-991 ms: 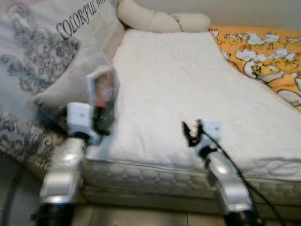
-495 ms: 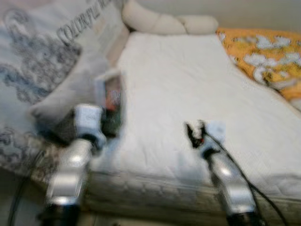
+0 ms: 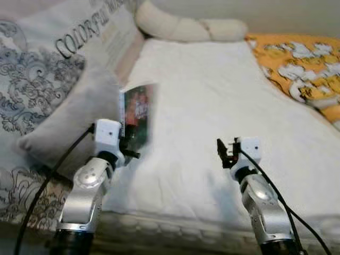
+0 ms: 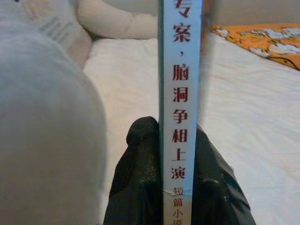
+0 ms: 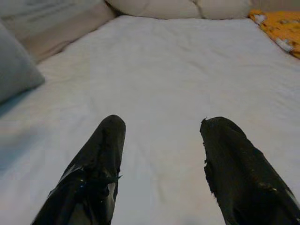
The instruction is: Clean up the room
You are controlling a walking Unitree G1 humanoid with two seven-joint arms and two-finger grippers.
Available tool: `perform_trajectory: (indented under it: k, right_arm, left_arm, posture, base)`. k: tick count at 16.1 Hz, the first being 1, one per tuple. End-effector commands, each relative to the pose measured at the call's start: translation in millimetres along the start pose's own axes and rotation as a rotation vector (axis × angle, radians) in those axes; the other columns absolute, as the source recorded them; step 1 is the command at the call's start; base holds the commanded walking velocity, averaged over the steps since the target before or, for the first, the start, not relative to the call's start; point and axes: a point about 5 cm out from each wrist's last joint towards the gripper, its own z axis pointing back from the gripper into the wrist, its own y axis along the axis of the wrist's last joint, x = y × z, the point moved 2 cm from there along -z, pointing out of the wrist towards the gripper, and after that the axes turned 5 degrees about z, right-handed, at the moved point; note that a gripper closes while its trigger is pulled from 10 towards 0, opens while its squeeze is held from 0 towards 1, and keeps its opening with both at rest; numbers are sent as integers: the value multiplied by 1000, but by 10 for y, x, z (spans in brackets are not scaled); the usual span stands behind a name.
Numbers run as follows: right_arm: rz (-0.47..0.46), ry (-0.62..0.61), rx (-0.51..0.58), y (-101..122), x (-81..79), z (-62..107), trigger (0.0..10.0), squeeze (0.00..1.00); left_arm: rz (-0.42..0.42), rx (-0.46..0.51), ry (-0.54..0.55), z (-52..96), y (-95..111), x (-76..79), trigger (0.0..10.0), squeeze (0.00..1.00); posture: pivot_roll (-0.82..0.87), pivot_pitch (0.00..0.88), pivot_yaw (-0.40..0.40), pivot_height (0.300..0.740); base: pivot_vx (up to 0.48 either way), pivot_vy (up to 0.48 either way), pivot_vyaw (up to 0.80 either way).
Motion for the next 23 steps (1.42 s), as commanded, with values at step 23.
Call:
perform_trajectory:
  k: [23]
  right_arm:
    - [78, 620, -52, 291, 251, 353, 10000, 0]
  left_arm:
    - [316, -332, -524, -714, 8, 398, 10000, 0]
  posture:
    - [-114, 0, 57, 740]
  base:
    - [43, 0, 0]
